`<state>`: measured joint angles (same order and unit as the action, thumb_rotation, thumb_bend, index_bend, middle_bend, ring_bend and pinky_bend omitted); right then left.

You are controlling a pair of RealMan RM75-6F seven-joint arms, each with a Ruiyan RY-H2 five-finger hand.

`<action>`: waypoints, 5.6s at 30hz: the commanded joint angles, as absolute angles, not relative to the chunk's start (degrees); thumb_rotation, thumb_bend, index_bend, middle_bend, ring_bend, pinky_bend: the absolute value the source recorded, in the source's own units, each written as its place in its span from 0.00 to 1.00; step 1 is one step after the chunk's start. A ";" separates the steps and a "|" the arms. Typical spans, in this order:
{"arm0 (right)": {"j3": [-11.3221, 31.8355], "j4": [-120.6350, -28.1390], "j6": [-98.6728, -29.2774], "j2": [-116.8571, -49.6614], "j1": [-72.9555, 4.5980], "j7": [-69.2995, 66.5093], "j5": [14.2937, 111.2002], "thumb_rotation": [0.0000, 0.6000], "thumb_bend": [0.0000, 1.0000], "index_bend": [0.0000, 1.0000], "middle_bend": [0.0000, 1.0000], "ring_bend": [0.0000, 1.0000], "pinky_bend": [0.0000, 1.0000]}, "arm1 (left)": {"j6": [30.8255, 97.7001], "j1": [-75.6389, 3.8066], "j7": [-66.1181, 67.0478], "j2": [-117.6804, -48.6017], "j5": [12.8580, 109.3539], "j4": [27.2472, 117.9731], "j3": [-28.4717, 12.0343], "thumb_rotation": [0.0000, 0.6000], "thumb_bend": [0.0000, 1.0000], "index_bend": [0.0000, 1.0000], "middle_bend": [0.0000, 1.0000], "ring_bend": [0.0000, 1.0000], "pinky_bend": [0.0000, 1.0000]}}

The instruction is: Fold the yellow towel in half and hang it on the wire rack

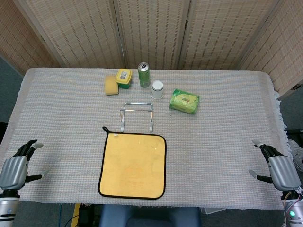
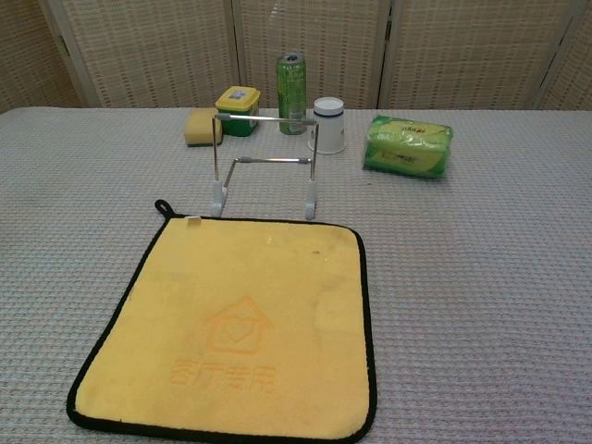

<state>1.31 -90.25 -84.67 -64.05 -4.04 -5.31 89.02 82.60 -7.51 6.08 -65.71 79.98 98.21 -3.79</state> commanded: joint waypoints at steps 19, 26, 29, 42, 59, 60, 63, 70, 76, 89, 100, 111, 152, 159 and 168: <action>0.76 -92.67 -83.37 -63.04 -6.02 -6.93 92.26 1.00 0.13 0.14 0.26 0.30 0.49 | 83.37 -11.62 -1.43 -68.17 99.62 87.79 1.73 1.00 0.17 0.44 0.59 0.55 0.71; 0.39 -93.38 -82.61 -63.24 -6.57 -6.22 92.83 1.00 0.13 0.14 0.26 0.30 0.49 | 81.19 -15.32 -2.71 -70.16 106.80 84.79 4.34 1.00 0.17 0.49 0.75 0.67 0.81; 0.16 -93.63 -82.35 -63.35 -6.80 -5.87 93.25 1.00 0.13 0.14 0.26 0.30 0.49 | 80.05 -17.07 -3.12 -70.76 109.48 83.72 5.40 1.00 0.17 0.49 0.79 0.71 0.83; -0.79 -94.13 -81.27 -63.95 -7.34 -4.66 93.97 1.00 0.13 0.15 0.26 0.30 0.49 | 74.66 -21.88 -0.13 -76.14 115.14 79.92 9.01 1.00 0.17 0.49 0.86 0.77 0.87; -1.07 -93.35 -81.94 -64.25 -6.92 -5.20 93.46 1.00 0.13 0.15 0.26 0.30 0.49 | 71.14 -23.15 2.32 -83.32 111.49 76.85 9.63 1.00 0.17 0.49 0.87 0.78 0.87; -1.08 -93.27 -81.93 -64.30 -6.90 -5.29 93.40 1.00 0.13 0.15 0.26 0.30 0.49 | 71.00 -23.19 2.49 -83.54 111.27 76.71 9.64 1.00 0.17 0.49 0.87 0.78 0.87; -1.21 -93.02 -81.75 -64.44 -6.91 -5.50 93.33 1.00 0.13 0.15 0.26 0.30 0.49 | 70.68 -23.33 2.84 -84.14 110.77 76.19 9.83 1.00 0.17 0.50 0.87 0.78 0.87; -1.25 -92.69 -81.92 -64.57 -6.86 -5.88 93.34 1.00 0.13 0.15 0.26 0.30 0.49 | 70.18 -23.59 3.25 -84.95 109.86 75.81 10.45 1.00 0.17 0.50 0.87 0.78 0.87; -1.46 -92.28 -82.01 -64.68 -6.59 -6.26 93.11 1.00 0.13 0.15 0.26 0.30 0.49 | 70.61 -23.39 3.51 -86.06 108.62 75.24 10.28 1.00 0.17 0.51 0.87 0.78 0.87; -1.45 -91.36 -81.81 -65.13 -6.58 -6.84 92.77 1.00 0.13 0.15 0.26 0.30 0.49 | 69.51 -24.17 2.52 -86.57 106.36 75.42 10.32 1.00 0.22 0.52 0.88 0.79 0.87; -1.54 -91.09 -81.16 -65.28 -7.02 -6.68 92.96 1.00 0.13 0.15 0.26 0.31 0.49 | 69.39 -24.80 1.56 -85.95 105.94 75.90 10.95 1.00 0.37 0.51 0.88 0.79 0.87; -2.85 -93.92 -78.87 -66.81 -10.79 -2.59 100.79 1.00 0.13 0.16 0.32 0.38 0.49 | 69.51 -25.41 1.46 -86.05 105.81 76.30 11.00 1.00 0.44 0.53 0.88 0.79 0.87; -4.75 -85.34 -55.81 -94.11 -29.77 11.56 104.31 1.00 0.19 0.43 0.90 1.00 1.00 | 71.19 -24.80 0.70 -84.73 105.06 78.13 11.75 1.00 0.44 0.53 0.89 0.79 0.87; -4.87 -84.30 -55.38 -95.47 -30.71 12.65 103.33 1.00 0.21 0.45 0.90 1.00 1.00 | 71.70 -24.47 0.36 -84.67 104.94 78.02 11.78 1.00 0.44 0.53 0.89 0.79 0.87; -4.97 -83.11 -54.26 -97.15 -32.18 13.57 102.13 1.00 0.28 0.52 0.90 1.00 1.00 | 72.24 -24.10 -0.37 -84.44 104.88 77.60 11.94 1.00 0.44 0.53 0.89 0.79 0.87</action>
